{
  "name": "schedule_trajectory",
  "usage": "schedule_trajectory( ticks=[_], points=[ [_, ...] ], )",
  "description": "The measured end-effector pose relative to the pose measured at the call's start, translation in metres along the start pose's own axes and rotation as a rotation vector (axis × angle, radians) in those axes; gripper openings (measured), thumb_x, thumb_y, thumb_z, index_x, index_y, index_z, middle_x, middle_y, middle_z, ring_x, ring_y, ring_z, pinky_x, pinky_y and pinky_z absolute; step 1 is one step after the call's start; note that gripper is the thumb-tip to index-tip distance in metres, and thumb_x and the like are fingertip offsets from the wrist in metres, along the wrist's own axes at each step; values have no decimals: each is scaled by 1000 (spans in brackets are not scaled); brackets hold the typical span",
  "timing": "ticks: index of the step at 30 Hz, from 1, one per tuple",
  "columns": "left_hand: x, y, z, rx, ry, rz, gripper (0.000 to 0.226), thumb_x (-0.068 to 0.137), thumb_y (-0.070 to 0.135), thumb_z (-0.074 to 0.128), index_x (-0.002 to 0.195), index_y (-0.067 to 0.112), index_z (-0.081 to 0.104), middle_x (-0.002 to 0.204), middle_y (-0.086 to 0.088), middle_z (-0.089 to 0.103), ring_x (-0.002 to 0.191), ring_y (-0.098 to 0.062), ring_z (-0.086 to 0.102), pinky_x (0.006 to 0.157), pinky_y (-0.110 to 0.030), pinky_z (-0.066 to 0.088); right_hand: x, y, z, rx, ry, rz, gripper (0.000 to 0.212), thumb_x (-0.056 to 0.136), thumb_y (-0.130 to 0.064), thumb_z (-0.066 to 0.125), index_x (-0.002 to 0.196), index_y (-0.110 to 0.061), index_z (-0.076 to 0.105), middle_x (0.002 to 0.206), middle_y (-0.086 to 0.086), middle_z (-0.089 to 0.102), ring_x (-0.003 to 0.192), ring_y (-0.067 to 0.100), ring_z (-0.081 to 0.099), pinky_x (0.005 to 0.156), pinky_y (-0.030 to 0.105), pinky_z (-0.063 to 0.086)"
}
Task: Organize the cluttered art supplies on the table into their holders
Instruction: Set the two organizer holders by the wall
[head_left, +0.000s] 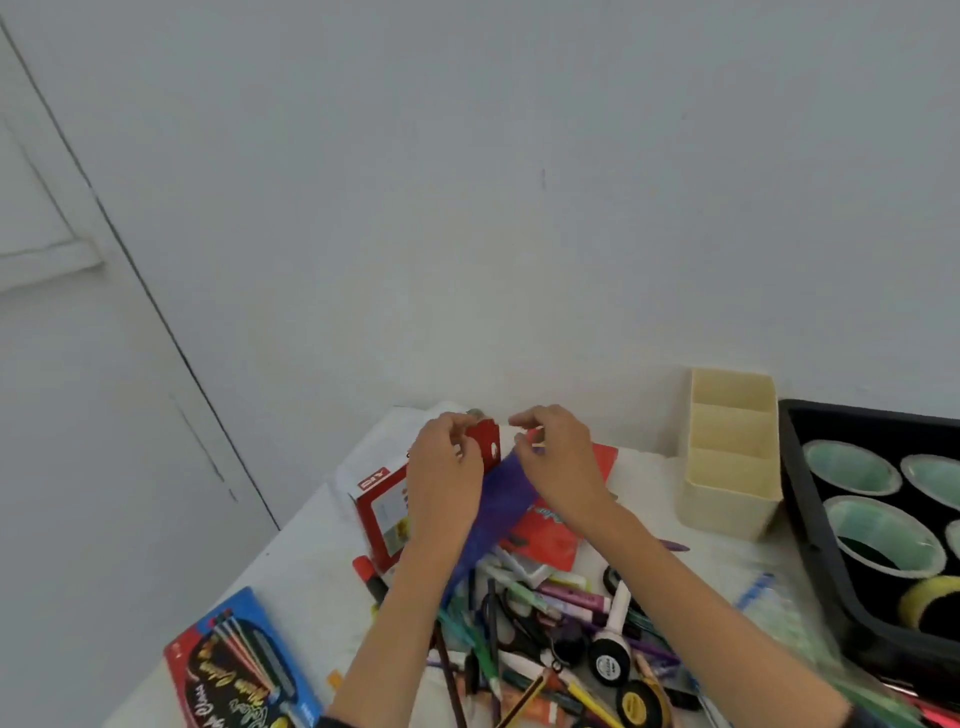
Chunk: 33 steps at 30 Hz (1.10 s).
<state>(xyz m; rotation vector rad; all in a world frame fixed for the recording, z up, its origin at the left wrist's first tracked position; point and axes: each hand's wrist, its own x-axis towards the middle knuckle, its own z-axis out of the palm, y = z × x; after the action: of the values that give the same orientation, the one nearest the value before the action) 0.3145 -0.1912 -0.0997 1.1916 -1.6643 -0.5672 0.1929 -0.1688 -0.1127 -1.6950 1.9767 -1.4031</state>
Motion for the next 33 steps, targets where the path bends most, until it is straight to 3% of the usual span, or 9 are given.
schedule_trajectory(
  ticks=[2,5,8,12,14,17,22,26,33],
  points=[
    [6,-10,-19,204,37,10,24,90,8,48,109,13,61,110,-2,63,103,-19,56,92,-31,40,4,-11,12,-12,-70,-82,26,89,-6,53,113,-12,63,111,3,59,102,17,53,92,30,42],
    [13,-25,-40,552,-52,-33,27,94,21,43,116,15,59,116,-4,62,105,-22,54,89,-32,36,10,-23,28,-110,-176,-181,33,95,-13,47,127,-13,54,131,5,52,122,20,44,105,37,32],
    [17,-33,-51,493,-126,-87,26,94,24,43,95,12,66,96,-3,67,84,-19,60,72,-28,43,15,-30,38,-213,-225,-234,34,98,-19,41,131,-18,51,140,0,46,130,16,37,104,33,22],
    [23,-35,-55,227,-290,-163,18,90,24,52,83,17,67,76,2,68,68,-16,64,67,-29,52,17,-29,43,-329,-220,-238,30,98,-24,38,121,-22,56,119,-7,60,115,13,46,96,32,22],
    [24,-40,-53,217,-305,-172,16,89,22,53,85,17,68,80,3,69,73,-15,64,71,-28,51,16,-25,44,-333,-242,-182,29,97,-21,38,118,-22,57,111,-7,63,108,13,50,95,32,24],
    [29,-59,-53,325,-188,-133,17,88,19,56,102,19,65,105,3,65,96,-13,58,85,-27,46,14,-15,46,-388,-257,-124,28,95,-19,39,114,-23,58,106,-8,64,101,12,55,95,33,26],
    [46,-95,-53,591,-325,-95,66,80,47,66,136,24,40,142,3,42,127,-17,39,104,-34,32,16,-1,45,-450,-300,2,25,93,-17,44,113,-22,58,106,-7,65,103,13,57,99,34,34],
    [57,-114,-45,669,-423,-82,89,70,61,68,142,27,29,144,3,36,129,-18,35,108,-36,25,19,6,48,-421,-322,114,25,92,-16,45,109,-20,62,112,-4,64,100,13,59,80,28,46],
    [61,-121,-40,559,-238,-46,81,70,53,73,138,25,39,133,0,46,120,-18,40,102,-33,28,26,14,50,-323,-251,189,24,91,-12,46,104,-19,65,105,-2,65,92,15,60,68,24,40]
  ],
)
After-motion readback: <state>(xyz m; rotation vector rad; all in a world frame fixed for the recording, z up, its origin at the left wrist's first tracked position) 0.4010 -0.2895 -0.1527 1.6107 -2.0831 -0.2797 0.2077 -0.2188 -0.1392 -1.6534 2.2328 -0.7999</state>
